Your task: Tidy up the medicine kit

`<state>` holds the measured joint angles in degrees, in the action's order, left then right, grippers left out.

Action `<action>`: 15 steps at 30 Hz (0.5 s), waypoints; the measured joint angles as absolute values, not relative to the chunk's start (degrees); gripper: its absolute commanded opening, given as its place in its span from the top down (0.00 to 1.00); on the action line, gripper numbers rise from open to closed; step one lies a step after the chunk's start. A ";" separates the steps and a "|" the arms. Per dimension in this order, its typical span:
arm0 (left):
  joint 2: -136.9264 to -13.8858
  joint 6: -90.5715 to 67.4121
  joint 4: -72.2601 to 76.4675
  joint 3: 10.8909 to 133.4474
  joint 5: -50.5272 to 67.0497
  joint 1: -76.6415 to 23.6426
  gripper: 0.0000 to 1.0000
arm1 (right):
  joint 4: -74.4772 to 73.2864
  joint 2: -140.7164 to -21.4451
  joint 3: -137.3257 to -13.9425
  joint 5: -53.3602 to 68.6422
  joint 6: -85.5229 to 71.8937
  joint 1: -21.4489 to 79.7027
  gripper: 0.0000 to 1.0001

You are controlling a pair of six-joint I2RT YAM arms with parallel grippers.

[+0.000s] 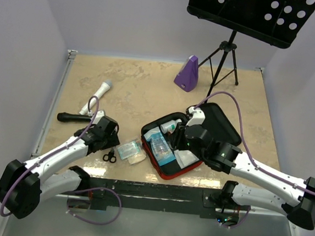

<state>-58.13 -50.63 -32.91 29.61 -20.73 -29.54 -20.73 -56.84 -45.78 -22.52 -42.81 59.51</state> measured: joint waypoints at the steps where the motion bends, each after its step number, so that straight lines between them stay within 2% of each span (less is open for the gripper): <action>1: -58.41 -50.72 -32.88 29.32 -20.69 -29.47 0.31 | -20.56 -56.80 -45.63 -22.48 -42.81 59.51 0.61; 6: -58.65 -51.77 -32.80 29.15 -20.71 -29.34 0.39 | -20.40 -56.47 -45.39 -21.87 -42.78 59.51 0.61; 12: -61.58 -51.44 -31.79 29.15 -19.81 -29.32 0.43 | -19.53 -54.85 -44.14 -21.47 -42.83 59.51 0.61; 15: -64.69 -50.98 -30.55 29.15 -18.24 -29.32 0.50 | -19.35 -54.57 -43.46 -21.47 -42.85 59.51 0.61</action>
